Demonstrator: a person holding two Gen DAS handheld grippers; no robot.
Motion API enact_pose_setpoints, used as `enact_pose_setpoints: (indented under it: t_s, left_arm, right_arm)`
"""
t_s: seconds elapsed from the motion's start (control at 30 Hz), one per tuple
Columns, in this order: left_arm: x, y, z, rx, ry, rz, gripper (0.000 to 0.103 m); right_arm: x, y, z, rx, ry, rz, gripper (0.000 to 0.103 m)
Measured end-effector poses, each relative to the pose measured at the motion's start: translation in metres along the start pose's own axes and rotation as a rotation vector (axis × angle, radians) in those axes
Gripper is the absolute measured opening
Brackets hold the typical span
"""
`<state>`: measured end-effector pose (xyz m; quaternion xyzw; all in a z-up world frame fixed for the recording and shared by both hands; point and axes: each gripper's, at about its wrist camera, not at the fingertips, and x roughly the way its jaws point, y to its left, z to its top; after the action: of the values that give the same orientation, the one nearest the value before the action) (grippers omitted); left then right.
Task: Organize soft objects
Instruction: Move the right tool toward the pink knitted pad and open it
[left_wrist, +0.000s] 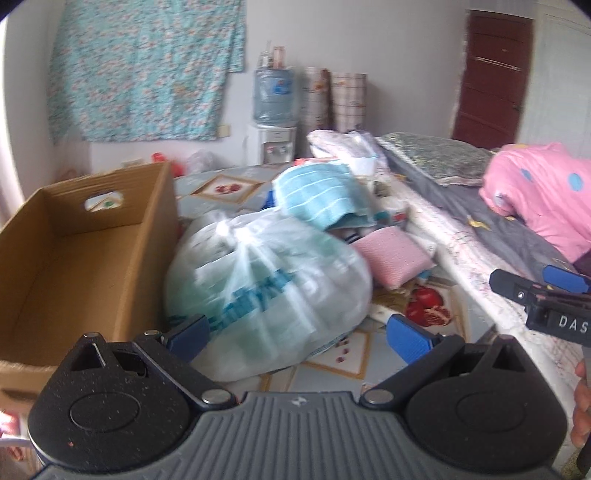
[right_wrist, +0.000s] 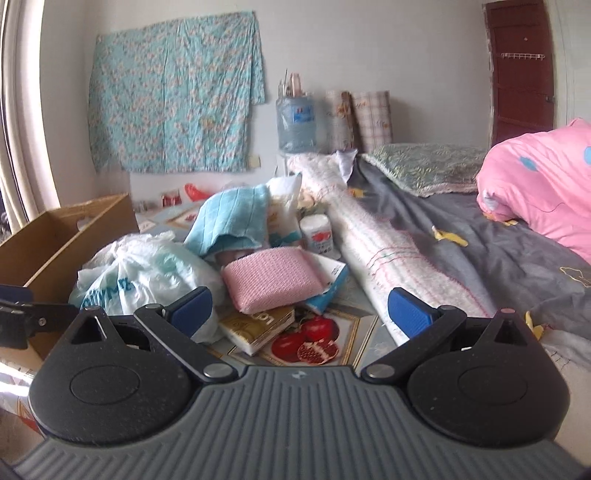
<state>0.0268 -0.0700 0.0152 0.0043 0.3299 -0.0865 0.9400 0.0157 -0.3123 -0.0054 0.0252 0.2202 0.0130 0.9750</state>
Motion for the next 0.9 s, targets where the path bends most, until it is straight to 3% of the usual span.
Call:
enact_pose_setpoints:
  t_s: [0.23,0.5,0.7,0.8,0.9]
  left_arm:
    - [0.026,-0.028,0.016,0.087,-0.009,-0.126,0.103]
    - [0.056,-0.046,0.026,0.14,-0.066,-0.204,0.102]
    - [0.083,-0.057,0.035,0.181,-0.077,-0.215,0.098]
    - [0.097,-0.059,0.04,0.193,-0.055,-0.231,0.092]
    - [0.11,-0.061,0.044,0.196,-0.012,-0.248,0.08]
  right_arm:
    - [0.009,-0.022,-0.004,0.064,-0.009,-0.02,0.102]
    - [0.043,-0.049,0.001,0.173,-0.009,0.012,0.102]
    - [0.074,-0.059,0.008,0.234,-0.013,0.067,0.102]
    - [0.094,-0.061,0.011,0.269,0.003,0.116,0.1]
    - [0.114,-0.06,0.016,0.273,0.018,0.141,0.094]
